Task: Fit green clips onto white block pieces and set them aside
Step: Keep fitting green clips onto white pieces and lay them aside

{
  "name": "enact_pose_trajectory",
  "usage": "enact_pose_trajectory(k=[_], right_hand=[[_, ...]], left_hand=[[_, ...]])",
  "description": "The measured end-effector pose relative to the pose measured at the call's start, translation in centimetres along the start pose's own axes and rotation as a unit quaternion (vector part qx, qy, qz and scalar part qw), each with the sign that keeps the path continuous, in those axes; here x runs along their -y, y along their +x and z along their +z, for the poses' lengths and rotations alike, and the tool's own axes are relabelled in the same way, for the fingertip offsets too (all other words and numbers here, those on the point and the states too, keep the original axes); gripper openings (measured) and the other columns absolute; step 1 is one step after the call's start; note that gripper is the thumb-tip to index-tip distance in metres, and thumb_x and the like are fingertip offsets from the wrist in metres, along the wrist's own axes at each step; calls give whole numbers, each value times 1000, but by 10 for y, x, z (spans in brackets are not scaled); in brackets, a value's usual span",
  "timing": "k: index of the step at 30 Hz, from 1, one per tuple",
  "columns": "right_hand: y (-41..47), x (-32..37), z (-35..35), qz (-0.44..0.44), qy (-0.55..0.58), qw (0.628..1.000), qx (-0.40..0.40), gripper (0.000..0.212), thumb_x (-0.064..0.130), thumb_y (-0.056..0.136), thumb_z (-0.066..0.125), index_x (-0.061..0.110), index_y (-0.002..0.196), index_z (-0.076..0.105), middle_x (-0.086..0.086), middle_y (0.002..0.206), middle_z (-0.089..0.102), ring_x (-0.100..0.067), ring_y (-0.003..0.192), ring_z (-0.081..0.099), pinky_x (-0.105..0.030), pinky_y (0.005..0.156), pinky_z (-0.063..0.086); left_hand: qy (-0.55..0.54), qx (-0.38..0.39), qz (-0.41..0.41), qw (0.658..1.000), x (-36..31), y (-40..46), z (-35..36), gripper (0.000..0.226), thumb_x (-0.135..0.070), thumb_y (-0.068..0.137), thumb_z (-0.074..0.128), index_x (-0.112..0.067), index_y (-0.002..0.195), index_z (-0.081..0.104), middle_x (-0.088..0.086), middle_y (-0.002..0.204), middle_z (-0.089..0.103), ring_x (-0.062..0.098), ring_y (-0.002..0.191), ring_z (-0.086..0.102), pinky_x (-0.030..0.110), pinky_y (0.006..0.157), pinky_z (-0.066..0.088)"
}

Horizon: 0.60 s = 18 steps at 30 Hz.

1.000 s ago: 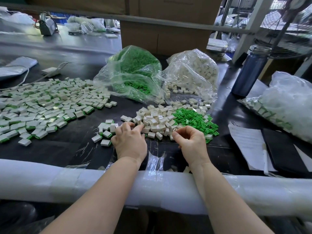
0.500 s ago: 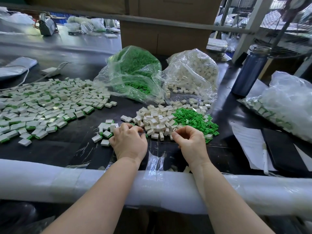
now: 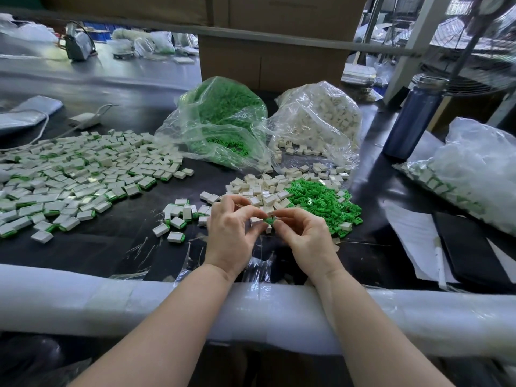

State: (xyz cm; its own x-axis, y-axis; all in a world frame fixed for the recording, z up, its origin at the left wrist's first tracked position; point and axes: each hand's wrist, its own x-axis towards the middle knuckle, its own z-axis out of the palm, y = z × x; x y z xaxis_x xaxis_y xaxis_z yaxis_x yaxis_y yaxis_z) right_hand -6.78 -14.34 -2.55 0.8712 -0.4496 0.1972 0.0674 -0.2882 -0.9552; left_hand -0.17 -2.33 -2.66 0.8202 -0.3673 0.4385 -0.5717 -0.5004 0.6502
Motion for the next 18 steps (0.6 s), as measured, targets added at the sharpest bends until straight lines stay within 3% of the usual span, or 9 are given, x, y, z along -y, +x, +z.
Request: enact_pose_trajectory(k=[2, 5, 11, 18], right_hand=[[1, 1, 0, -4, 6, 1000, 6, 15, -2, 82, 66, 12, 87, 68, -3, 82, 70, -16, 77, 67, -23, 73, 56], [2, -1, -2, -2, -8, 999, -31, 22, -5, 80, 67, 17, 79, 67, 4, 76, 67, -9, 72, 63, -16, 71, 52], [3, -5, -2, 18, -21, 999, -46, 20, -1, 83, 65, 19, 88, 67, 7, 81, 66, -7, 75, 62, -35, 82, 55], [2, -5, -3, 12, -32, 998, -47, 23, -4, 82, 64, 18, 79, 68, 9, 78, 65, -4, 71, 61, -32, 80, 56]], left_hand=[[-17, 35, 25, 999, -2, -1, 1, 16, -17, 75, 75, -16, 91, 74, -3, 101, 45, 20, 108, 44, 37, 100, 36], [-18, 37, 27, 999, 0, 0, 2, 21, -15, 75, 75, -16, 96, 73, -4, 102, 44, 21, 110, 44, 36, 102, 35], [132, 27, -53, 989, 10, 3, 9, 33, -30, 91, 54, -28, 124, 58, -3, 115, 49, 19, 110, 37, 31, 92, 25], [156, 36, -35, 987, 11, 4, 12, 22, -28, 92, 54, -28, 113, 59, -5, 111, 58, 18, 105, 41, 28, 80, 22]])
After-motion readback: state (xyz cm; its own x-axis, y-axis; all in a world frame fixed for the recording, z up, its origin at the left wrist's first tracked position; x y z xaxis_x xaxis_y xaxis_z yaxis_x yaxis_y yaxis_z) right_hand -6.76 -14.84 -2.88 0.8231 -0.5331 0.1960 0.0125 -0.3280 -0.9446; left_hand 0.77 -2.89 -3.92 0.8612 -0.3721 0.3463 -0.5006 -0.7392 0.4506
